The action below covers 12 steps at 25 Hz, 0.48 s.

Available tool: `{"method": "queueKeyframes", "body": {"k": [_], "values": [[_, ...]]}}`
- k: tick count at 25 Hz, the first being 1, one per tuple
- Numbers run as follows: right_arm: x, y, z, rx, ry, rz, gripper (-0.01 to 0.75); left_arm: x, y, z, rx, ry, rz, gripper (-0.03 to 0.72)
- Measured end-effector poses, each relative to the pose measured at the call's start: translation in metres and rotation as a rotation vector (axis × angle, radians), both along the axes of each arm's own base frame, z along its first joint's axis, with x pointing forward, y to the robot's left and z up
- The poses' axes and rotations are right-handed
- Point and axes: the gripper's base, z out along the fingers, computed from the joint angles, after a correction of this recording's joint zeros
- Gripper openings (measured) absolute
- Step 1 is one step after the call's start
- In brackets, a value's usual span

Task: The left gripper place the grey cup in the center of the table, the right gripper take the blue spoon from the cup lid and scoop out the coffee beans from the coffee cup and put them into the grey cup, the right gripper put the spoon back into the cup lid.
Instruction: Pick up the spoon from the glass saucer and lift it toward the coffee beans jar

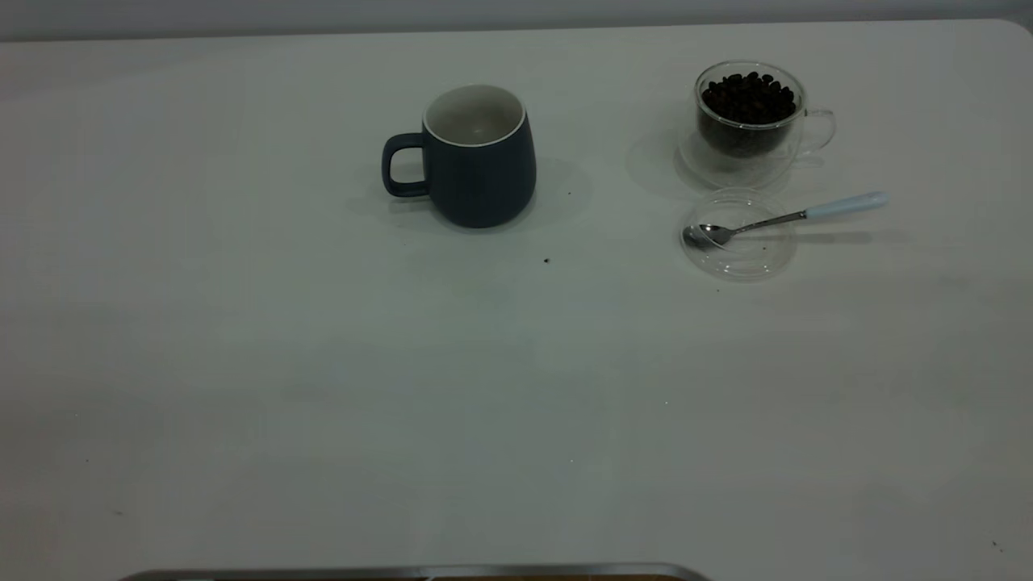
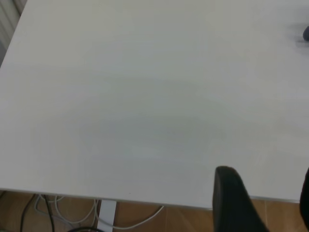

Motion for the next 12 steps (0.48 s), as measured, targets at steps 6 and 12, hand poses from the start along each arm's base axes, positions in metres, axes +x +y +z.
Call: {"method": "queueKeyframes", "body": {"k": [6,12], "values": [[0.001,0.006,0.005,0.054,-0.051,0.052,0.555,0.0,0.0,0.0,-0.002,0.0,-0.001,0.408],[0.032,0.016,0.03,0.124,-0.206,0.113,0.555,0.0,0.0,0.0,-0.002,0.0,-0.001,0.408]]}}
